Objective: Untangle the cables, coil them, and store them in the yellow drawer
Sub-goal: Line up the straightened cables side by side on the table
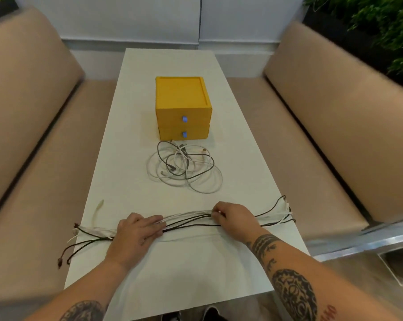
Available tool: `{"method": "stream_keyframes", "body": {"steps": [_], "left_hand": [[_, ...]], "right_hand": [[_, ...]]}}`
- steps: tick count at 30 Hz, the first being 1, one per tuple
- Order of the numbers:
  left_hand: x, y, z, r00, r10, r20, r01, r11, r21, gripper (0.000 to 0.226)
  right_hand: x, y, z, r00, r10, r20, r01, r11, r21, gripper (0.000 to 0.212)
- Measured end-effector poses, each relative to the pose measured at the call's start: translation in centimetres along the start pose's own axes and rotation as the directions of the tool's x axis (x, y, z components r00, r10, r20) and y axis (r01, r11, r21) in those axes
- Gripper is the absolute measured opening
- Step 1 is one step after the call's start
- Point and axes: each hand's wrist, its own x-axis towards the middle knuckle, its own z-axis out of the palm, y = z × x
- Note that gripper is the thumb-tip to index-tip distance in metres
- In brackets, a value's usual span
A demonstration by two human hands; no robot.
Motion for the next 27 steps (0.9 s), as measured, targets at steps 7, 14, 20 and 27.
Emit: {"method": "stream_keyframes", "body": {"steps": [7, 14, 20, 27], "left_hand": [[0.6, -0.2, 1.1, 0.986, -0.152, -0.074, 0.141, 0.981, -0.136, 0.014], [0.6, 0.2, 0.7, 0.980, -0.191, -0.049, 0.186, 0.978, -0.100, 0.013], [0.5, 0.8, 0.5, 0.963, -0.261, -0.064, 0.249, 0.956, -0.152, 0.023], [0.6, 1.0, 0.9, 0.942, -0.323, -0.091, 0.300, 0.932, -0.204, 0.026]], "right_hand": [[-2.0, 5.8, -1.6, 0.996, 0.013, -0.093, -0.014, 1.000, -0.004, 0.016], [-1.5, 7.0, -2.4, 0.996, -0.073, -0.054, 0.075, 0.997, 0.031, 0.012], [-1.4, 7.6, -1.5, 0.990, -0.089, -0.111, 0.089, 0.996, -0.004, 0.014], [-3.7, 12.7, -3.1, 0.960, 0.104, -0.260, -0.147, 0.977, -0.154, 0.022]]}}
